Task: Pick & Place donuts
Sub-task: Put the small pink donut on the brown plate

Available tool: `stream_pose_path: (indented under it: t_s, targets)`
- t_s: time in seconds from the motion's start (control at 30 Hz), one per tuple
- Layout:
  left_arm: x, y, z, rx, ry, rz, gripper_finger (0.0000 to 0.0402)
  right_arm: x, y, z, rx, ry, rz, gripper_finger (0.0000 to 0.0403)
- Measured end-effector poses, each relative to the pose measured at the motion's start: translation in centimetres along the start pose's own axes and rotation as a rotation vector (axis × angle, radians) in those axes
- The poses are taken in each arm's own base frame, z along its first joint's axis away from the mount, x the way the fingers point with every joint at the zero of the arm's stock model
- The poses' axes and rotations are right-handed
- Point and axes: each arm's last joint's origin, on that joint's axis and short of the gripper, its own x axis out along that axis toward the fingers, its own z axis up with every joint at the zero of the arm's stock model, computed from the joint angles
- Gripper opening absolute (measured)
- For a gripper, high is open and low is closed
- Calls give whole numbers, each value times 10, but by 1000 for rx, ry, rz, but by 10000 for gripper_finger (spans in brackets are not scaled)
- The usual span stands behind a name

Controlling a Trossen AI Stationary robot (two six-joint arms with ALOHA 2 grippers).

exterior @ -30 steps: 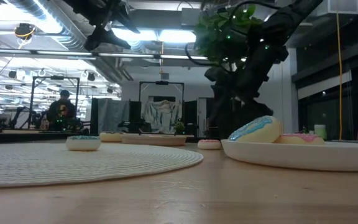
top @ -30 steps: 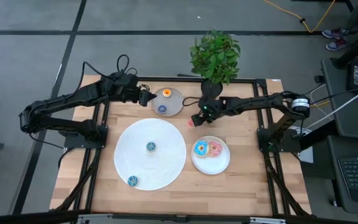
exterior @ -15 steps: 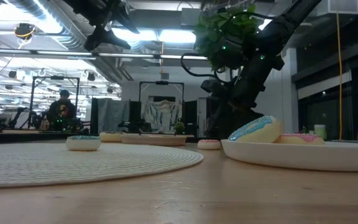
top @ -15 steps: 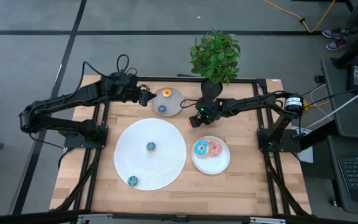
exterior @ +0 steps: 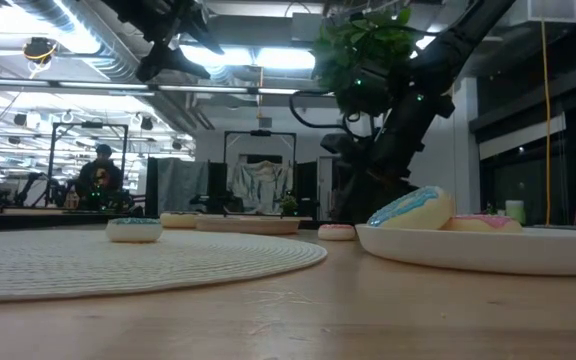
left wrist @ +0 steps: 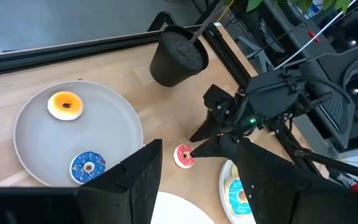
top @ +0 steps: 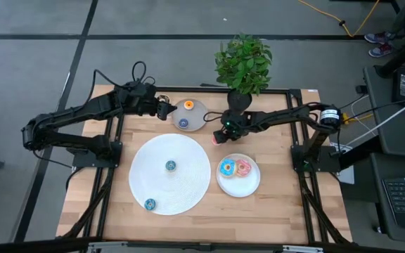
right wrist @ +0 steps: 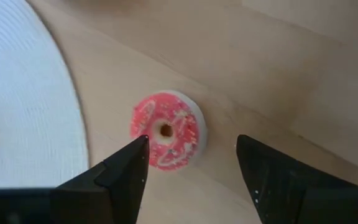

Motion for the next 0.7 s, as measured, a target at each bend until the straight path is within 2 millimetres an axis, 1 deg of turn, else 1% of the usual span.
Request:
stream_pose_path:
  t_s: [0.23,0.47,0.57,0.7]
  targets:
    - [0,0,0,2,0,0,198,7,-2,-1,16,19,-6,240]
    - [0,0,0,11,0,1,198,8,-2,-1,25,13,-3,238]
    - [0,0,0,11,-1,1,198,8,-2,-1,25,14,-8,227]
    - [0,0,0,11,-1,2,198,8,-3,-1,14,12,-16,198]
